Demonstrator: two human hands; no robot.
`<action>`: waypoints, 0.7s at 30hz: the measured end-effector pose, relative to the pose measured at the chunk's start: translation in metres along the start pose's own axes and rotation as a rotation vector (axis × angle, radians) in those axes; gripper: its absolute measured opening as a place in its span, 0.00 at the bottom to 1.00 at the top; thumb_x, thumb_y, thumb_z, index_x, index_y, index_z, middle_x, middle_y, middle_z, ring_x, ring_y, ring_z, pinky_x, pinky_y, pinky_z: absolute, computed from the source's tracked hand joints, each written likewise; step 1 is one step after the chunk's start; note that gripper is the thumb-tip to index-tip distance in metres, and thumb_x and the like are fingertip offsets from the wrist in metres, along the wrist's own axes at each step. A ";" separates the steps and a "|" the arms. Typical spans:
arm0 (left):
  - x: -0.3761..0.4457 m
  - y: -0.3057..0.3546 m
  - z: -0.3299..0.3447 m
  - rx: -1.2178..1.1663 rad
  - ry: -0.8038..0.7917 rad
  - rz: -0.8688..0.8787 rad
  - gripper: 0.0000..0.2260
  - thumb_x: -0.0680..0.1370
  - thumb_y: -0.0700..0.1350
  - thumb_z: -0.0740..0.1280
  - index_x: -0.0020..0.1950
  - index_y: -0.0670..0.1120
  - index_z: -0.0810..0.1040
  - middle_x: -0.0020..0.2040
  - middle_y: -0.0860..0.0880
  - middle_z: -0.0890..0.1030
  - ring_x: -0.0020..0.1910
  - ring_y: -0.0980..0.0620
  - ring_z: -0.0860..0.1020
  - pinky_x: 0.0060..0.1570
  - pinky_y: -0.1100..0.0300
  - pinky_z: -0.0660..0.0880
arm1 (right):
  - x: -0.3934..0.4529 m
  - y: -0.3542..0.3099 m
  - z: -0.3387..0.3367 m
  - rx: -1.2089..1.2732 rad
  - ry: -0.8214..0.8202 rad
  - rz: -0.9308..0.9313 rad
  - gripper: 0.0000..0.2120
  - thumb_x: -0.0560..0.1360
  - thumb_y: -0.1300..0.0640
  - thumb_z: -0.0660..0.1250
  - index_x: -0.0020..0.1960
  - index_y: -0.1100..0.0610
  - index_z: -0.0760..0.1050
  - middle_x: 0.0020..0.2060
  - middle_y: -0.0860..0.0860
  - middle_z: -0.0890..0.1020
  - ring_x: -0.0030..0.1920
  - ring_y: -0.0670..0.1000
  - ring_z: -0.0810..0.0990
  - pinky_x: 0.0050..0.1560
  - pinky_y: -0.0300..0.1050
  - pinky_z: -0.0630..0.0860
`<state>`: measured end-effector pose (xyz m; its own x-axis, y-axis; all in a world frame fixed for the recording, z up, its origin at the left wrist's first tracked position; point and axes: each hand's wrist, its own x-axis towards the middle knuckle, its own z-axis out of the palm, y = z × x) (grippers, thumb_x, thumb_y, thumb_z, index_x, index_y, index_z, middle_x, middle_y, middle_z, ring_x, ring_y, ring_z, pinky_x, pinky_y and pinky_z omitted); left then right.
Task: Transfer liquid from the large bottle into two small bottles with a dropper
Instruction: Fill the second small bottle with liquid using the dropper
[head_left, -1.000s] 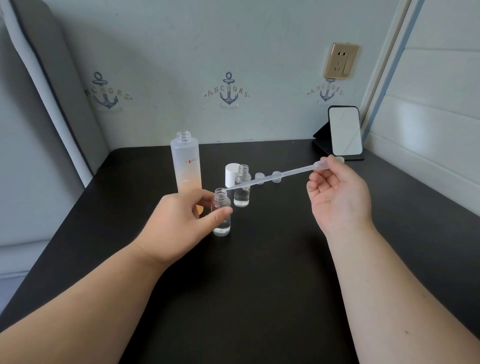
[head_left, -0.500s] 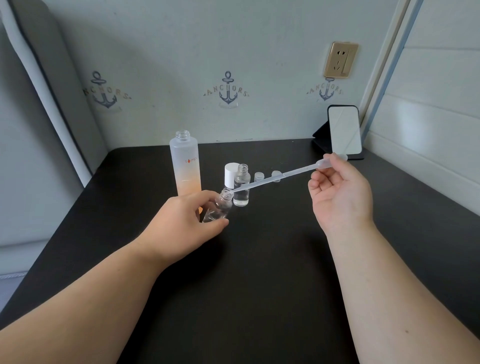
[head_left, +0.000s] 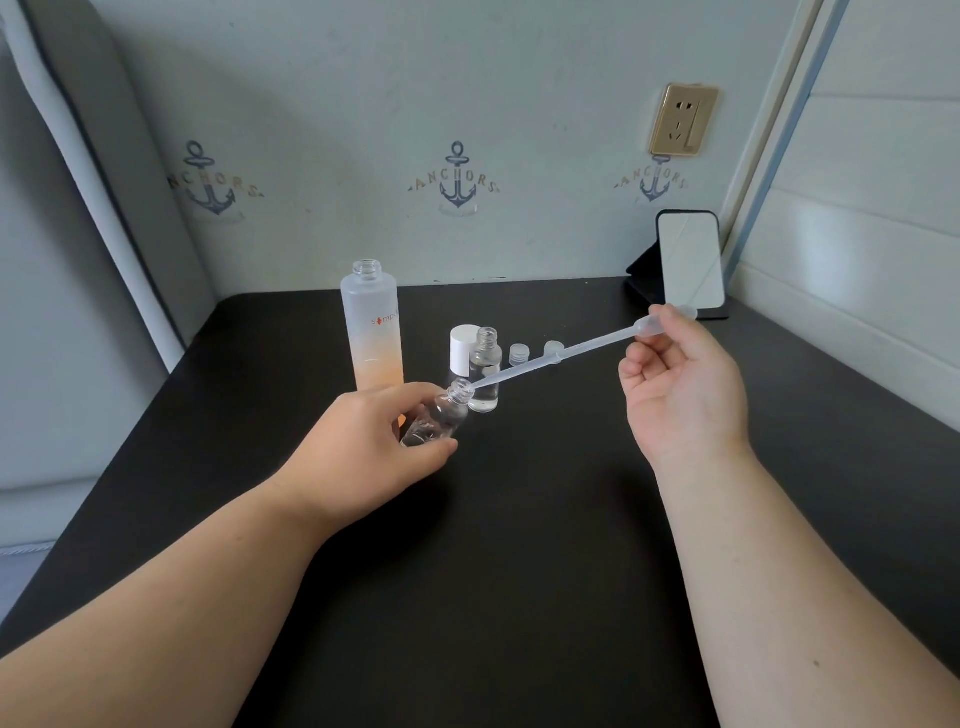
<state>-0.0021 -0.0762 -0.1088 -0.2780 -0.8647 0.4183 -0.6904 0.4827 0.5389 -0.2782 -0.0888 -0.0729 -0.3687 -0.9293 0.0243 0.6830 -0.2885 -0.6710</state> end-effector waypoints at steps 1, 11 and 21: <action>0.000 0.000 0.000 0.001 0.001 -0.004 0.13 0.72 0.57 0.73 0.56 0.63 0.80 0.45 0.69 0.78 0.40 0.62 0.77 0.38 0.74 0.69 | 0.000 0.000 0.000 -0.003 0.003 0.002 0.05 0.75 0.63 0.71 0.40 0.59 0.83 0.35 0.52 0.81 0.34 0.49 0.76 0.36 0.38 0.72; 0.000 0.000 0.000 0.004 -0.002 -0.025 0.15 0.72 0.58 0.73 0.58 0.61 0.81 0.41 0.64 0.79 0.39 0.63 0.77 0.36 0.74 0.68 | 0.003 0.000 -0.003 -0.029 0.022 0.013 0.02 0.76 0.62 0.72 0.44 0.59 0.81 0.36 0.51 0.82 0.33 0.48 0.75 0.35 0.37 0.72; -0.001 0.001 -0.001 0.005 -0.004 -0.042 0.16 0.71 0.58 0.73 0.58 0.60 0.81 0.40 0.64 0.79 0.40 0.63 0.77 0.36 0.75 0.68 | 0.004 0.000 -0.003 -0.048 0.018 0.007 0.03 0.75 0.63 0.73 0.43 0.58 0.82 0.36 0.51 0.82 0.32 0.46 0.75 0.33 0.36 0.72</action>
<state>-0.0018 -0.0750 -0.1078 -0.2511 -0.8847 0.3928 -0.7048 0.4452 0.5523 -0.2810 -0.0916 -0.0750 -0.3756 -0.9267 0.0060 0.6547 -0.2699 -0.7061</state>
